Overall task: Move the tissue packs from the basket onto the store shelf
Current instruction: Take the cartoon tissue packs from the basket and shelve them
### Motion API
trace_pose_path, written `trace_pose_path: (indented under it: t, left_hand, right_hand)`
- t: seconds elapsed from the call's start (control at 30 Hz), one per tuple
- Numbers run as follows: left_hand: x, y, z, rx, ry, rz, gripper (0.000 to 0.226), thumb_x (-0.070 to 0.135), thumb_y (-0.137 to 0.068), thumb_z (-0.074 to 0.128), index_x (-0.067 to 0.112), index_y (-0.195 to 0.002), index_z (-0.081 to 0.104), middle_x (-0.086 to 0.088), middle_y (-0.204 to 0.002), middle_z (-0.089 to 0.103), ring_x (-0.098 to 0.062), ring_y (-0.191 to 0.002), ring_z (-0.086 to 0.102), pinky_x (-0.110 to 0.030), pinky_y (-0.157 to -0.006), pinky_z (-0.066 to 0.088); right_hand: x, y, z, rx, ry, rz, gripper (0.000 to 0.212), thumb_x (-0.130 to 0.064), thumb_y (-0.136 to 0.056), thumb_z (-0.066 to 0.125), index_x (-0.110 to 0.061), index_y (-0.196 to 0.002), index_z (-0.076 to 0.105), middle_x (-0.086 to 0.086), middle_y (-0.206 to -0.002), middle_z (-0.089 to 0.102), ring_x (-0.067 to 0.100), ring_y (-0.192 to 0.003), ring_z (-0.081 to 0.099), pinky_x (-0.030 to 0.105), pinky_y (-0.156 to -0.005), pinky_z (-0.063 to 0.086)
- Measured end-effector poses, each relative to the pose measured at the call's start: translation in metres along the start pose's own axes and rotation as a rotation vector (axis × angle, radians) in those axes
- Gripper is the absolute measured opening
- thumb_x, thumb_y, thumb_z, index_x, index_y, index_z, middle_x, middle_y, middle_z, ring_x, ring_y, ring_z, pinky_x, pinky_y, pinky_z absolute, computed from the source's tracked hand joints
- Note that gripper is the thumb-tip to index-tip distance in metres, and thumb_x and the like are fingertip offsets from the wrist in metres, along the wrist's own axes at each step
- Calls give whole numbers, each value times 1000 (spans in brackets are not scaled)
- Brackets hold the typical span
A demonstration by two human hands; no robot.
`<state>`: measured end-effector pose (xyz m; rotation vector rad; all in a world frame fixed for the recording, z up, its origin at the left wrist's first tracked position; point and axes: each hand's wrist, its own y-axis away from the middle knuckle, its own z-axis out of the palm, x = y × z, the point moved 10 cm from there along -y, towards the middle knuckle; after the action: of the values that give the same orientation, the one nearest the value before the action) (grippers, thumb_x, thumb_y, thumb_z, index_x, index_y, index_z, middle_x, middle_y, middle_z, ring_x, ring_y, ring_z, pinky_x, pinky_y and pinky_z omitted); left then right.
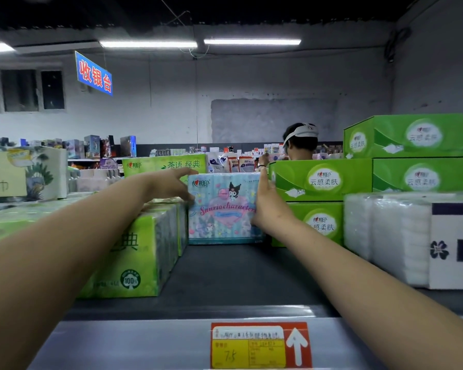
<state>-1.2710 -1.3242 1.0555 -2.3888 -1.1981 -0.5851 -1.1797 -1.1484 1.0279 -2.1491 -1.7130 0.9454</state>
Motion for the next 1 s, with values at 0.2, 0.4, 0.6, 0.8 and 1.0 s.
trace_pose_path:
  t: [0.2, 0.4, 0.6, 0.8, 1.0]
  left_hand:
    - [29, 24, -41, 367, 73, 237, 65, 11, -87, 66, 23, -144, 37, -21, -137, 51, -32, -122, 51, -42, -101, 41]
    - [48, 82, -104, 1051, 153, 397, 21, 14, -88, 51, 12, -105, 64, -10, -93, 70, -23, -86, 64, -31, -82, 49]
    - [91, 108, -110, 856, 108, 472, 19, 15, -89, 57, 12, -106, 65, -8, -96, 69, -21, -90, 66, -33, -83, 52]
    - [105, 161, -92, 778, 150, 532, 8, 17, -89, 61, 19, -97, 63, 0, -89, 67, -18, -85, 67, -29, -78, 53]
    - [74, 215, -59, 817, 471, 489, 7, 15, -88, 63, 20, -91, 65, -2, -90, 70, -20, -89, 68, -30, -81, 52]
  right_hand:
    - [-11, 8, -14, 26, -38, -46, 122, -8, -77, 72, -24, -144, -28, 14, -159, -8, 29, -98, 62, 42, -76, 55]
    - [-34, 20, -65, 334, 24, -217, 79, -16, -87, 61, -12, -149, 13, 10, -157, 13, 28, -134, 38, 37, -86, 49]
    - [-33, 35, -98, 566, -56, -282, 42, -23, -89, 58, -10, -127, 45, 8, -130, 48, 26, -98, 58, 29, -61, 43]
    - [-44, 53, -136, 605, -187, -293, 21, -28, -92, 53, -13, -107, 54, 0, -100, 59, 12, -74, 58, 32, -62, 46]
    - [-47, 118, -161, 584, -529, -306, 5, -26, -91, 58, -21, -92, 58, -15, -79, 58, 3, -67, 52, 25, -62, 46]
